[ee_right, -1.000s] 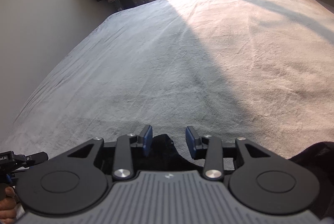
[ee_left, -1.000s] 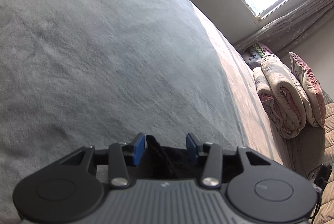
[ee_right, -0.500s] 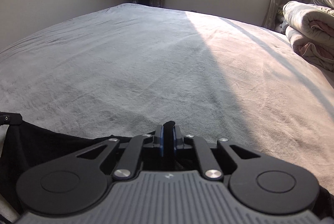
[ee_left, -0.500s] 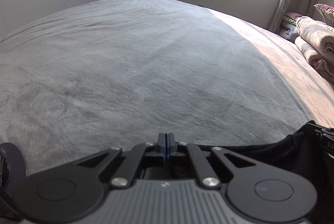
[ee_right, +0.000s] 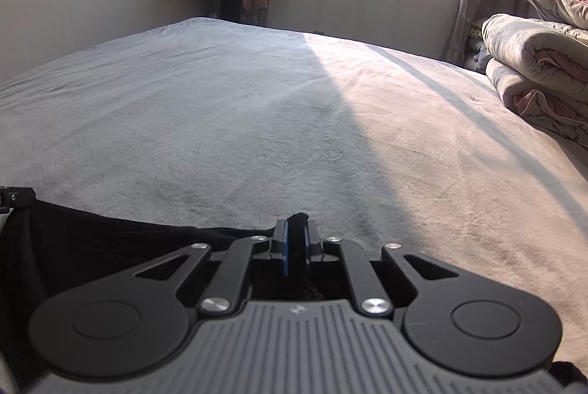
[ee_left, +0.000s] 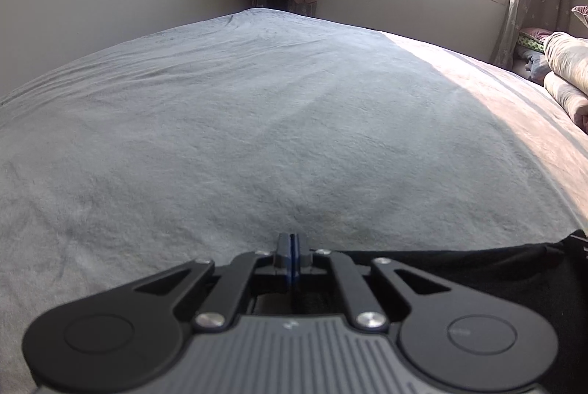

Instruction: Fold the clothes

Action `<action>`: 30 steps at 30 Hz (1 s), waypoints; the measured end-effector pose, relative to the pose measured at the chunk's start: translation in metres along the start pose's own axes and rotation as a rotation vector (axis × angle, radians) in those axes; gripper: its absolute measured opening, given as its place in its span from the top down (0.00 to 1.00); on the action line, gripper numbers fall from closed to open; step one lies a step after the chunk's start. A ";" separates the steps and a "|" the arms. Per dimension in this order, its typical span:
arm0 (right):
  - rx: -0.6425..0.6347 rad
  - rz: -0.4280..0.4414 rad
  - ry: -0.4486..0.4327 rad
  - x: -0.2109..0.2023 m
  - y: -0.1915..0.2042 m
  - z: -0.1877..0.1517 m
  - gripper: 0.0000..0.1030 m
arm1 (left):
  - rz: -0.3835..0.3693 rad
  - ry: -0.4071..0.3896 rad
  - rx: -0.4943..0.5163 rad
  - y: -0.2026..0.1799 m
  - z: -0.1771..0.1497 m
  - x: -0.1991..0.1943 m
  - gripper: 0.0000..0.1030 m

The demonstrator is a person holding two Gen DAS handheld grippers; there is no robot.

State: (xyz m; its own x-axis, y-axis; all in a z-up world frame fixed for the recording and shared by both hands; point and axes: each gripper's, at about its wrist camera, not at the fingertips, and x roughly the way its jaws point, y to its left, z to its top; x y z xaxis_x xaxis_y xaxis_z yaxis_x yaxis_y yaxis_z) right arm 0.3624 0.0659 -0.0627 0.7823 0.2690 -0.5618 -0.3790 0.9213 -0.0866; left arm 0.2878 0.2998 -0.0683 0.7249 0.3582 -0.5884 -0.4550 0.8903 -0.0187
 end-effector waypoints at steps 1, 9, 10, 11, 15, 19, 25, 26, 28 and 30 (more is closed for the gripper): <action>-0.012 -0.009 0.010 0.004 0.002 -0.004 0.91 | 0.010 -0.024 0.017 -0.003 -0.005 -0.002 0.98; -0.054 -0.045 -0.013 0.005 0.009 -0.015 0.89 | -0.003 -0.042 -0.018 0.002 -0.008 -0.003 0.97; -0.041 -0.036 -0.015 0.005 0.006 -0.015 0.89 | 0.003 -0.041 -0.010 0.000 -0.008 -0.003 0.97; -0.025 -0.025 -0.017 0.004 0.004 -0.014 0.89 | 0.010 -0.041 0.001 -0.003 -0.008 -0.004 0.97; -0.010 -0.013 -0.017 0.005 0.002 -0.014 0.88 | 0.021 -0.041 0.018 -0.006 -0.007 -0.004 0.97; -0.043 -0.035 -0.015 0.005 0.010 -0.013 0.86 | 0.000 -0.035 -0.007 -0.002 -0.006 -0.005 0.93; -0.043 -0.082 -0.011 -0.002 0.011 -0.011 0.65 | -0.093 -0.018 -0.065 0.004 0.002 -0.011 0.40; -0.023 -0.082 -0.007 -0.005 0.008 -0.010 0.51 | -0.093 -0.021 -0.066 0.004 0.003 -0.013 0.38; 0.018 -0.082 0.001 -0.010 0.002 -0.008 0.42 | -0.080 -0.035 -0.061 0.005 0.006 -0.016 0.36; 0.066 -0.080 0.010 -0.018 -0.005 -0.008 0.41 | -0.088 -0.040 -0.075 0.008 0.009 -0.019 0.32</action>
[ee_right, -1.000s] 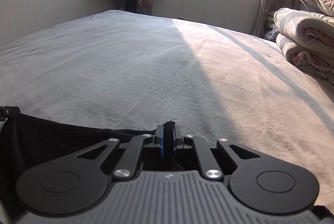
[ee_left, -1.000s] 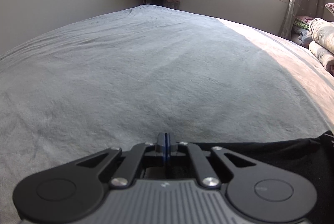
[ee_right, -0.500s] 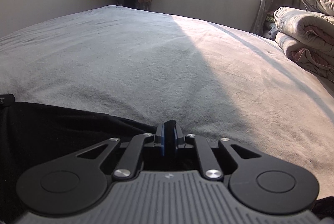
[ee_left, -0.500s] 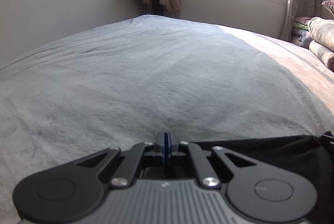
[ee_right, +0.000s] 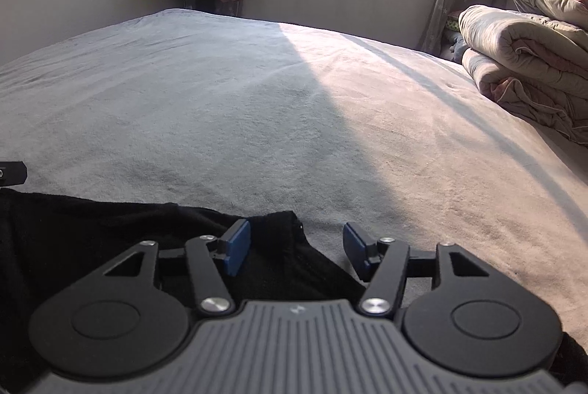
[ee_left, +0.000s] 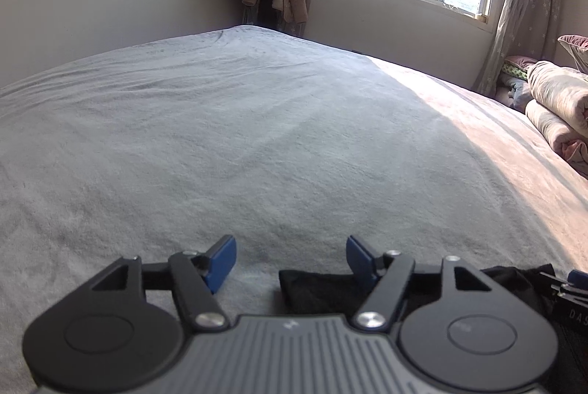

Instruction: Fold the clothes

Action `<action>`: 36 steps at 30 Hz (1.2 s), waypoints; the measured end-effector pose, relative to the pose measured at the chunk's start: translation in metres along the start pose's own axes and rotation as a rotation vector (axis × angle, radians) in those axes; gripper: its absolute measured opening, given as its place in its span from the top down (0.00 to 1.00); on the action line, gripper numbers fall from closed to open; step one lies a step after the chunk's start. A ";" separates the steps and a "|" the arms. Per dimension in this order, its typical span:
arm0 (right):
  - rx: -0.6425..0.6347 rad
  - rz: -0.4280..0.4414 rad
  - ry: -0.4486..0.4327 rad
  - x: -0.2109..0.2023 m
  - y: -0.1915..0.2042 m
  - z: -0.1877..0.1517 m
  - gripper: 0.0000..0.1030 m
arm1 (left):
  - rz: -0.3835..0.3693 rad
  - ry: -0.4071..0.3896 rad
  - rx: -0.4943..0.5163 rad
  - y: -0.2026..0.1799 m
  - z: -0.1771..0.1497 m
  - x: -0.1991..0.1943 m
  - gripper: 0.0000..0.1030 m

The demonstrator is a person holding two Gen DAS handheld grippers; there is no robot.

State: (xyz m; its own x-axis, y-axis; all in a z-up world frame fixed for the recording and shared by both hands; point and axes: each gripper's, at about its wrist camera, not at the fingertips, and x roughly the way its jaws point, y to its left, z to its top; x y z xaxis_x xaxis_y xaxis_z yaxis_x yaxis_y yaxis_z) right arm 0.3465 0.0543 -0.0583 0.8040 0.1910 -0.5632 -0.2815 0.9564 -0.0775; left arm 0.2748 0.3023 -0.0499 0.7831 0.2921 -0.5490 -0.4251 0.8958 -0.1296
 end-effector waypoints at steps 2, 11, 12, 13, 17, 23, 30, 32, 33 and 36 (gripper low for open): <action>0.053 0.011 0.012 -0.009 -0.009 0.000 0.41 | -0.010 0.000 -0.018 0.004 0.004 -0.004 0.28; 0.255 0.019 0.047 -0.069 -0.059 -0.014 0.36 | -0.065 0.032 -0.030 0.007 0.012 -0.007 0.23; 0.272 0.013 0.050 -0.077 -0.066 -0.019 0.35 | -0.069 0.041 -0.028 0.006 0.011 -0.007 0.23; 0.288 0.004 0.052 -0.085 -0.074 -0.025 0.35 | -0.074 0.049 -0.027 0.006 0.011 -0.006 0.23; 0.331 -0.065 0.041 -0.121 -0.107 -0.051 0.35 | -0.101 0.075 -0.020 0.003 0.011 -0.005 0.23; 0.366 -0.169 0.085 -0.171 -0.159 -0.087 0.35 | -0.124 0.097 0.034 -0.014 0.009 -0.012 0.22; 0.457 -0.243 0.079 -0.242 -0.223 -0.118 0.33 | -0.191 0.148 0.132 -0.055 -0.007 -0.046 0.19; 0.496 -0.248 0.066 -0.256 -0.237 -0.124 0.31 | -0.215 0.183 0.161 -0.069 -0.012 -0.059 0.19; 0.519 -0.248 0.059 -0.263 -0.243 -0.127 0.30 | -0.225 0.196 0.178 -0.075 -0.015 -0.067 0.19; 0.552 -0.235 0.049 -0.276 -0.255 -0.138 0.30 | -0.240 0.210 0.240 -0.095 -0.022 -0.096 0.19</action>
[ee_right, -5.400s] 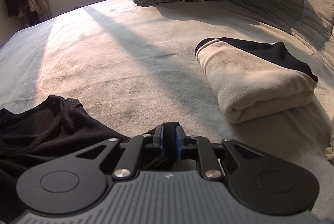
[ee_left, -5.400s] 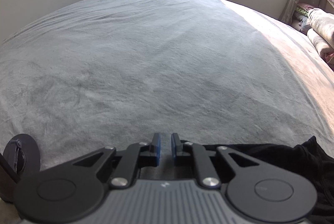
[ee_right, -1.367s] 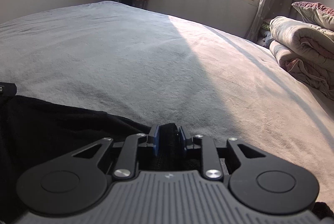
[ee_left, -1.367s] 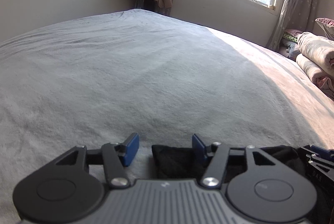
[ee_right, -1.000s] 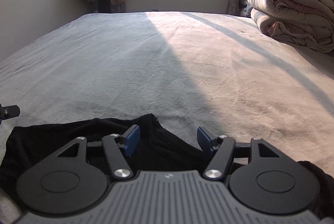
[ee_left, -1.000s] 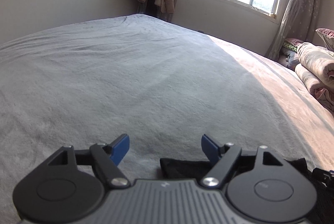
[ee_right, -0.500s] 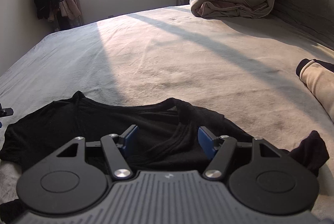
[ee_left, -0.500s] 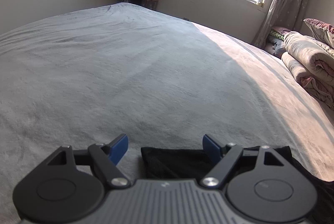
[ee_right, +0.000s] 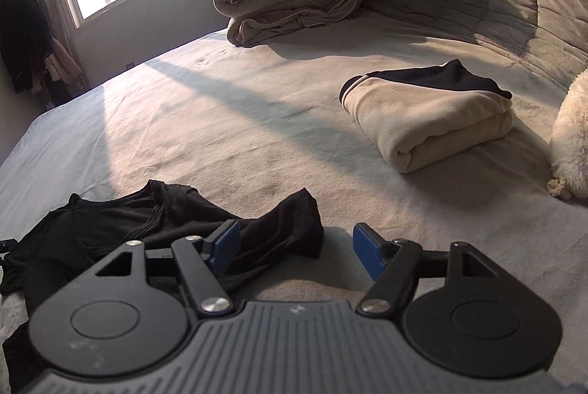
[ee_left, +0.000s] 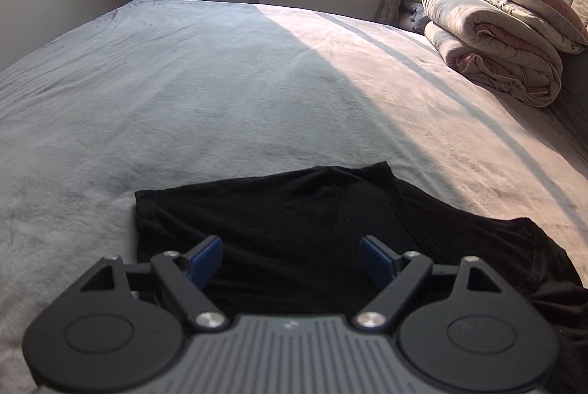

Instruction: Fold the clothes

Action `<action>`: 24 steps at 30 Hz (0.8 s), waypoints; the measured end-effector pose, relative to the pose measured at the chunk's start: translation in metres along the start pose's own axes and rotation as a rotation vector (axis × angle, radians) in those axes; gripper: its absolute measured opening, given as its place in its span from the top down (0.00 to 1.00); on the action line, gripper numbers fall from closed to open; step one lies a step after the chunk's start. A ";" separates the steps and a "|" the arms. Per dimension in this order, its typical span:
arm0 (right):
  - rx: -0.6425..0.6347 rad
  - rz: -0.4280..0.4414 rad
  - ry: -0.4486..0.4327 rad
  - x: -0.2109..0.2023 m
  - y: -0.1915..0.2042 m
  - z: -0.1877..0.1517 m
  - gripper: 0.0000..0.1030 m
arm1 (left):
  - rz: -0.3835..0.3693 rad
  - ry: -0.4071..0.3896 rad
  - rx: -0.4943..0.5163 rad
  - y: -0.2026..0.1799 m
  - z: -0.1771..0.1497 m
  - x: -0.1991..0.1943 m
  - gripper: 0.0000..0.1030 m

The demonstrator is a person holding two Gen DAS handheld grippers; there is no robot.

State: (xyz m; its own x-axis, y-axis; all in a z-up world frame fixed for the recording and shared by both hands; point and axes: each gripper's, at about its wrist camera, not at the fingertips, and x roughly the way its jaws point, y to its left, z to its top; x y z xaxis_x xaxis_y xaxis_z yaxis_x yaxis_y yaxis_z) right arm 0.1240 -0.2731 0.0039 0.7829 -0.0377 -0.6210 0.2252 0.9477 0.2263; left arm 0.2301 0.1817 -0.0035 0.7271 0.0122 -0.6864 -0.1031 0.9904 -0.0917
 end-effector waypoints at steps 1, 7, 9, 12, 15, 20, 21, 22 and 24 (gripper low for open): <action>0.002 0.004 0.001 -0.002 -0.003 -0.002 0.30 | 0.000 0.015 0.019 -0.008 -0.003 -0.008 0.19; 0.065 0.059 0.035 -0.004 -0.019 -0.014 0.30 | -0.034 0.074 0.020 -0.030 -0.036 -0.054 0.16; 0.076 0.075 0.065 -0.002 -0.021 -0.017 0.30 | -0.028 0.093 -0.016 -0.030 -0.050 -0.065 0.16; 0.074 0.085 0.088 -0.003 -0.022 -0.022 0.30 | -0.041 0.106 -0.092 -0.027 -0.072 -0.078 0.16; 0.031 0.044 0.105 -0.003 -0.021 -0.026 0.30 | -0.055 0.109 -0.143 -0.023 -0.095 -0.083 0.16; 0.047 0.033 0.153 0.002 -0.024 -0.028 0.30 | -0.022 0.135 -0.134 -0.033 -0.117 -0.078 0.17; 0.058 0.032 0.154 0.002 -0.026 -0.027 0.30 | -0.021 0.136 -0.121 -0.035 -0.119 -0.078 0.17; 0.070 0.032 0.154 0.001 -0.028 -0.026 0.30 | -0.021 0.127 -0.115 -0.038 -0.119 -0.080 0.18; 0.107 0.044 0.163 0.003 -0.034 -0.024 0.30 | -0.036 0.114 -0.095 -0.045 -0.117 -0.084 0.22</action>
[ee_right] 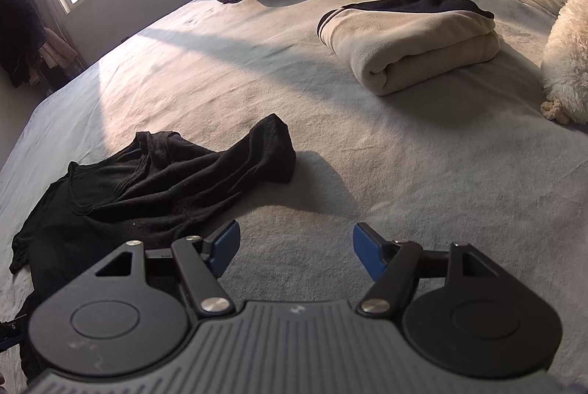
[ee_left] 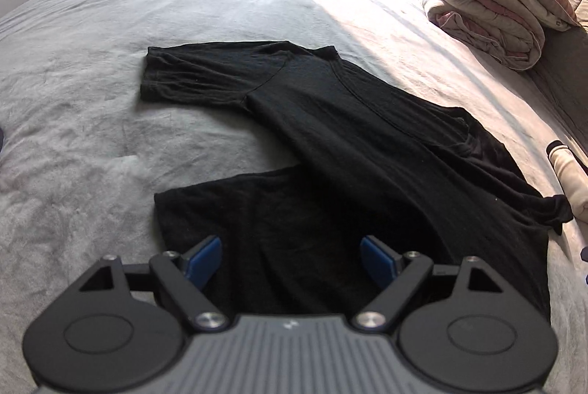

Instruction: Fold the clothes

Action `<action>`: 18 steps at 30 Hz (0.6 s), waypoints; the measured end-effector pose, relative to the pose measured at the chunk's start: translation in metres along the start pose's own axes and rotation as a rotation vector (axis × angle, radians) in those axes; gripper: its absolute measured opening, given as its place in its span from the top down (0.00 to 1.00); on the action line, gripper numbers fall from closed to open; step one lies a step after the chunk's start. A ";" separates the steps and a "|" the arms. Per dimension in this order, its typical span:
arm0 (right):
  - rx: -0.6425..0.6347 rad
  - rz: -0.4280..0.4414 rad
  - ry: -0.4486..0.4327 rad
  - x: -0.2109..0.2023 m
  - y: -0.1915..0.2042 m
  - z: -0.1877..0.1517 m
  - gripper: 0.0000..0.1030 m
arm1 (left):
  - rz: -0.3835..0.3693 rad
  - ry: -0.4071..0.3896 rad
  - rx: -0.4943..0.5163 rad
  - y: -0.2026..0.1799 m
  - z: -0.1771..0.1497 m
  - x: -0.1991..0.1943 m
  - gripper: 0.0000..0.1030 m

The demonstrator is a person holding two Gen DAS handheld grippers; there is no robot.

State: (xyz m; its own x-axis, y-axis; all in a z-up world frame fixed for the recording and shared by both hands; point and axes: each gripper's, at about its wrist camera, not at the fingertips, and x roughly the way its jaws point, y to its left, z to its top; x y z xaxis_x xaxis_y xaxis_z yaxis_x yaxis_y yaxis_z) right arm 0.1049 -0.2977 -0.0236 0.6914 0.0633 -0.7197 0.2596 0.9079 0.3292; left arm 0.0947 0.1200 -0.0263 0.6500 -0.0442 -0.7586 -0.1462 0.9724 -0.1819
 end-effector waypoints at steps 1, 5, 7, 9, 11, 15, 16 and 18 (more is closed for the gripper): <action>0.018 0.013 0.022 0.003 -0.003 0.005 0.30 | -0.015 0.000 0.018 -0.005 0.003 -0.001 0.23; 0.098 0.094 0.087 0.017 -0.017 0.036 0.35 | -0.092 0.008 0.091 -0.036 0.020 0.000 0.37; 0.114 0.128 0.092 0.023 -0.022 0.050 0.41 | -0.132 0.006 0.121 -0.057 0.028 0.001 0.38; 0.096 0.127 0.089 0.030 -0.023 0.060 0.44 | -0.177 -0.001 0.160 -0.084 0.031 0.004 0.39; 0.061 0.131 0.081 0.035 -0.024 0.068 0.49 | -0.221 -0.006 0.213 -0.116 0.029 0.008 0.38; -0.037 0.170 0.069 0.045 -0.026 0.081 0.54 | -0.279 -0.043 0.339 -0.181 0.016 0.018 0.37; -0.070 0.181 0.060 0.047 -0.026 0.084 0.54 | -0.293 -0.057 0.363 -0.195 0.013 0.021 0.37; -0.145 0.203 0.026 0.050 -0.025 0.087 0.54 | -0.334 -0.088 0.427 -0.226 0.005 0.028 0.37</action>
State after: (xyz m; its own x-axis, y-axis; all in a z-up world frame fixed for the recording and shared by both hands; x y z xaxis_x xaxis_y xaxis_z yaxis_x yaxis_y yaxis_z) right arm 0.1916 -0.3537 -0.0144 0.7016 0.2590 -0.6639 0.0167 0.9254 0.3787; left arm 0.1497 -0.1004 -0.0039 0.6718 -0.3645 -0.6448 0.3821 0.9163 -0.1199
